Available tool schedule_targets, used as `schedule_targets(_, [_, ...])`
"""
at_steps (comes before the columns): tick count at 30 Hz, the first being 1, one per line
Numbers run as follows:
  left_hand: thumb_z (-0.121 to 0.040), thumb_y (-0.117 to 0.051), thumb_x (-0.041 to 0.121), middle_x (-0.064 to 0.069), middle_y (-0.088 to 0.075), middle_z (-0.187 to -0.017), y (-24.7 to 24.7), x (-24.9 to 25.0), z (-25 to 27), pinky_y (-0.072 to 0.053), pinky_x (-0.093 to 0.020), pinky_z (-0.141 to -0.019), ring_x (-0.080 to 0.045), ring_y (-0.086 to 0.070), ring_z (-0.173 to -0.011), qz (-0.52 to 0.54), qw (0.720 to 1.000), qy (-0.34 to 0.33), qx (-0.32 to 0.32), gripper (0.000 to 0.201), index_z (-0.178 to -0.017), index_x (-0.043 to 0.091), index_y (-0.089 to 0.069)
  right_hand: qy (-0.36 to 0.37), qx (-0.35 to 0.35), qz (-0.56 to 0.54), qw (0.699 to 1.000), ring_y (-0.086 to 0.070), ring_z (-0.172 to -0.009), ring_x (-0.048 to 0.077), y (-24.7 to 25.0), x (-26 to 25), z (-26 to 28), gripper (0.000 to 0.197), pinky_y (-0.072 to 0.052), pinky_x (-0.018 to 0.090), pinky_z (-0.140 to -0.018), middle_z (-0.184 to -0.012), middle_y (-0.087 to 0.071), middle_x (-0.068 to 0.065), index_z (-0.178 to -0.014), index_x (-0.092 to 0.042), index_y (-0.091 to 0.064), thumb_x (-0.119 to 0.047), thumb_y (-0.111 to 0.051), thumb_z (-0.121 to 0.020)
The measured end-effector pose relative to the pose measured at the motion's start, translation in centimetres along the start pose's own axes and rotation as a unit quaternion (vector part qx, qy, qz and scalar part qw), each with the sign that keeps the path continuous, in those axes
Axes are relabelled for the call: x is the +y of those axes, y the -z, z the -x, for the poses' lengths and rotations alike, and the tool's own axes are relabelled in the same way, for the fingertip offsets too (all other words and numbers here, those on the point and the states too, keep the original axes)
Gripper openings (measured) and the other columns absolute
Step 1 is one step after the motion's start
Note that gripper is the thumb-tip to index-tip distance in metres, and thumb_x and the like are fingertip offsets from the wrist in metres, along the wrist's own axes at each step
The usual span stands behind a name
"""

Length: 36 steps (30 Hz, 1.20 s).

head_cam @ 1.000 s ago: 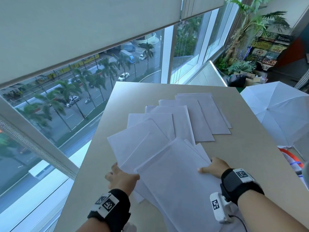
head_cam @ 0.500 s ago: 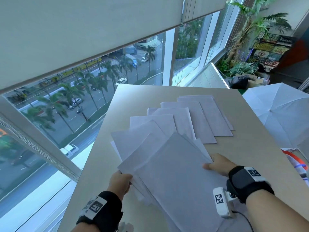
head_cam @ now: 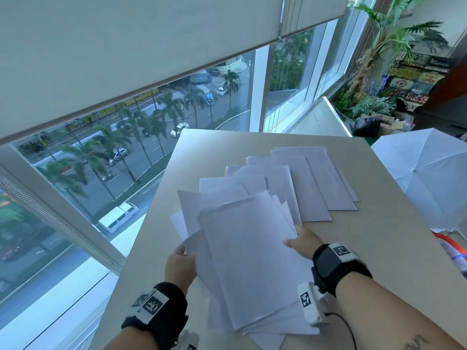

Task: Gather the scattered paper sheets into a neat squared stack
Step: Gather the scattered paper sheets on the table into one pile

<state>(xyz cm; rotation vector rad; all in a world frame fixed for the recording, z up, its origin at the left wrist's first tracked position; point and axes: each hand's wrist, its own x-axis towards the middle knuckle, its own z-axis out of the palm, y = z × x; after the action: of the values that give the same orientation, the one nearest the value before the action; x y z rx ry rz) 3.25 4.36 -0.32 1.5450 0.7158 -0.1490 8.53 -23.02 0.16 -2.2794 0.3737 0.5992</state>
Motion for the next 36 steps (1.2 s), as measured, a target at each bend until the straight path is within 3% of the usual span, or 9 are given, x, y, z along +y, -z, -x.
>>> schedule_targets(6, [-0.083, -0.05, 0.01, -0.025, -0.063, -0.086, 1.1, -0.9, -1.5, -0.047, -0.038, -0.077, -0.037, -0.058, -0.078, -0.09, 0.994, -0.026, 0.063, 0.025, -0.1, 0.0, -0.066, -0.107, 0.057, 0.05, 0.991, -0.047, -0.112, 0.035, -0.7, 0.4, -0.5, 0.034, -0.039, 0.035, -0.094, -0.134, -0.032, 0.015, -0.112, -0.013, -0.05, -0.027, -0.057, -0.081])
schedule_targets(8, [-0.066, -0.055, 0.024, -0.02, -0.063, -0.103, 0.8, -1.8, -2.3, -0.051, -0.043, -0.088, -0.039, -0.061, -0.089, -0.123, 0.991, 0.007, 0.049, 0.05, -0.114, 0.016, -0.062, -0.132, 0.07, 0.015, 0.989, -0.049, -0.097, 0.032, -0.8, 0.4, -0.5, 0.023, -0.042, 0.034, -0.084, -0.131, -0.034, 0.016, -0.1, -0.016, -0.046, -0.02, -0.056, -0.079])
schedule_targets(12, [-0.05, -0.048, 0.022, -0.015, -0.052, -0.121, -0.3, -2.2, -2.7, -0.049, -0.046, -0.096, -0.037, -0.058, -0.101, -0.144, 0.989, 0.024, 0.024, 0.082, -0.13, 0.041, -0.044, -0.122, 0.034, -0.016, 0.992, -0.041, -0.064, 0.021, -1.7, 0.5, -0.9, 0.019, -0.037, 0.026, -0.057, -0.079, -0.044, 0.006, -0.078, -0.017, -0.036, -0.016, -0.054, -0.076])
schedule_targets(17, [-0.055, -0.056, 0.012, -0.014, -0.053, -0.117, -0.6, 0.4, -0.8, -0.042, -0.035, -0.084, -0.032, -0.052, -0.101, -0.065, 0.998, -0.006, -0.003, 0.077, -0.128, 0.019, -0.035, -0.127, -0.025, -0.086, 0.988, -0.035, -0.049, 0.018, -2.4, 0.0, 0.0, 0.018, -0.031, 0.025, -0.039, -0.066, -0.038, 0.004, -0.075, -0.013, -0.037, -0.013, -0.054, -0.08])
schedule_targets(22, [-0.077, -0.058, -0.005, -0.014, -0.054, -0.106, 0.0, 0.0, -1.2, -0.036, -0.032, -0.077, -0.027, -0.049, -0.094, -0.002, 1.0, 0.027, -0.012, 0.045, -0.119, 0.002, -0.043, -0.096, -0.033, -0.074, 0.992, -0.048, -0.067, 0.022, -2.3, -0.1, 0.4, 0.022, -0.039, 0.028, -0.062, -0.078, -0.048, 0.006, -0.08, -0.011, -0.045, -0.027, -0.061, -0.078])
schedule_targets(26, [-0.054, -0.054, 0.002, -0.013, -0.064, -0.087, -0.1, -0.2, -0.9, -0.049, -0.035, -0.075, -0.03, -0.059, -0.085, -0.016, 0.998, 0.011, -0.062, 0.028, -0.081, 0.006, -0.061, -0.034, -0.018, -0.075, 0.996, -0.055, -0.101, 0.025, -2.3, -0.7, 0.6, 0.039, -0.042, 0.031, -0.082, -0.111, -0.057, 0.01, -0.113, -0.009, -0.05, -0.027, -0.058, -0.08])
schedule_targets(28, [-0.06, -0.058, -0.002, -0.02, -0.07, -0.097, -0.4, -0.3, -1.2, -0.053, -0.051, -0.086, -0.038, -0.066, -0.091, 0.007, 0.998, -0.003, -0.065, 0.032, -0.09, 0.005, -0.066, 0.006, -0.005, -0.071, 0.997, -0.054, -0.088, 0.023, -2.3, -1.3, 0.9, 0.03, -0.041, 0.03, -0.077, -0.099, -0.059, 0.008, -0.111, -0.01, -0.047, -0.015, -0.052, -0.082])
schedule_targets(31, [-0.081, -0.053, -0.004, -0.017, -0.069, -0.098, -0.9, 0.6, -1.6, -0.051, -0.049, -0.089, -0.034, -0.065, -0.089, 0.021, 0.998, -0.046, -0.022, 0.021, -0.09, 0.012, -0.064, 0.055, 0.046, -0.066, 0.995, -0.044, -0.071, 0.02, -1.8, -2.1, 0.9, 0.009, -0.037, 0.03, -0.068, -0.074, -0.045, 0.0, -0.094, -0.01, -0.045, -0.01, -0.046, -0.085])
schedule_targets(36, [-0.078, -0.056, 0.004, -0.015, -0.068, -0.095, -1.7, 3.4, -2.2, -0.052, -0.042, -0.081, -0.029, -0.064, -0.081, 0.015, 0.995, -0.1, 0.007, 0.017, -0.09, 0.016, -0.061, 0.081, 0.092, -0.104, 0.987, -0.05, -0.109, 0.022, -0.1, -3.0, 0.1, 0.036, -0.039, 0.031, -0.092, -0.111, -0.05, -0.004, -0.126, -0.014, -0.041, -0.018, -0.047, -0.09])
